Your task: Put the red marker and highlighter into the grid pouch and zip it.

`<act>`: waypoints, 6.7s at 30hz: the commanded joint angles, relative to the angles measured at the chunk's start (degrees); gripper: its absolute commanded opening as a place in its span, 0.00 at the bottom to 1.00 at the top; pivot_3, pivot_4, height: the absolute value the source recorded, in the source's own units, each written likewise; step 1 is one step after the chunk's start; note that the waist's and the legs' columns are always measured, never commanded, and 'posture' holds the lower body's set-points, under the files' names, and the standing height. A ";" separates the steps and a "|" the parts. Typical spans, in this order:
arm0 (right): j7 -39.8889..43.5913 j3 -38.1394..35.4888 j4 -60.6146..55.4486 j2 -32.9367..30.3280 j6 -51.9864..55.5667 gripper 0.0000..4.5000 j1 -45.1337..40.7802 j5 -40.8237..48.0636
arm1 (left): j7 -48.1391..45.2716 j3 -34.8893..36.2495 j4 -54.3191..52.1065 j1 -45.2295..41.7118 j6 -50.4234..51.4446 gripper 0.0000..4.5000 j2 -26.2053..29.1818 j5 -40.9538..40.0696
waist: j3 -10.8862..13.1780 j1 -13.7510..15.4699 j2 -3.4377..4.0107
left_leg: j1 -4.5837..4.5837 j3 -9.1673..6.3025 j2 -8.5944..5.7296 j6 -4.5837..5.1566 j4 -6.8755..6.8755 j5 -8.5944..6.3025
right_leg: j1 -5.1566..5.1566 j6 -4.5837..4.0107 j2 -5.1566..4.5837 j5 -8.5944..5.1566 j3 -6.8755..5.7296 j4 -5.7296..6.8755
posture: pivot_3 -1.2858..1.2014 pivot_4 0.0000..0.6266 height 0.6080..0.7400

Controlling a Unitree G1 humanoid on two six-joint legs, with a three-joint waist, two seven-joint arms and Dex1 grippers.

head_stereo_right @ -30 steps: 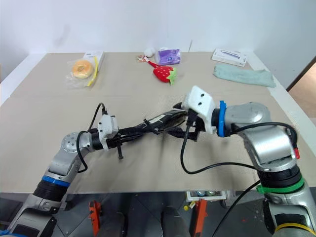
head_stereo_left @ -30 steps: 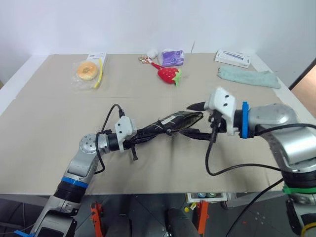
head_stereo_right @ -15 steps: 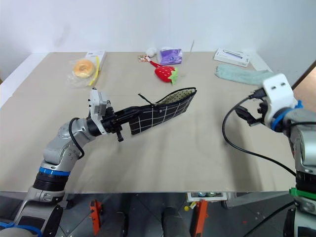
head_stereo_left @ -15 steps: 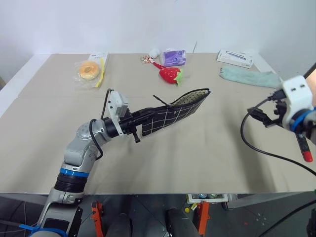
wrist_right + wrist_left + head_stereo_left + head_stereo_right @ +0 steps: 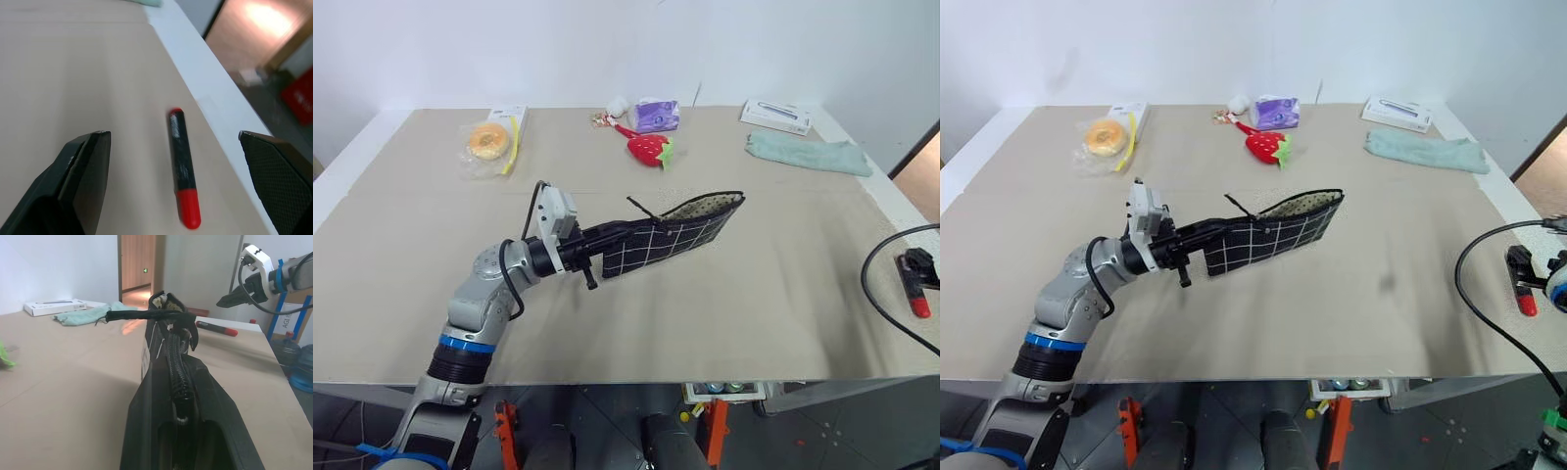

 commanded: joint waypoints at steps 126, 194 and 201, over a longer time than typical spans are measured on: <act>36.90 39.92 -17.88 -1.75 -17.31 0.99 -28.85 15.82 | -2.06 -1.26 -0.90 -0.60 -1.91 0.00 -1.74 3.98 | 0.43 -0.30 0.32 | -0.09 -0.26 0.04 -0.06 -0.03 0.11 | 0.03 -0.09 0.00 -0.04 -0.34 0.06 | 0.52 0.24 1.00; 22.77 25.05 3.13 -11.16 -14.66 0.99 -19.77 14.59 | -10.94 -8.30 11.20 -4.65 -25.92 0.00 3.87 18.50 | 0.44 0.20 0.32 | -0.19 -0.08 -0.01 -0.01 -0.04 0.08 | -0.04 -0.01 -0.05 -0.06 -0.18 -0.07 | 0.52 0.24 1.00; 21.12 25.06 3.20 -10.06 -14.04 1.00 -17.90 14.36 | -14.64 -7.25 12.15 -6.27 -21.60 0.56 2.55 13.93 | 0.45 0.03 0.35 | -0.20 -0.04 0.04 0.03 -0.09 0.06 | -0.12 0.00 -0.01 -0.06 -0.11 -0.05 | 0.52 0.24 1.00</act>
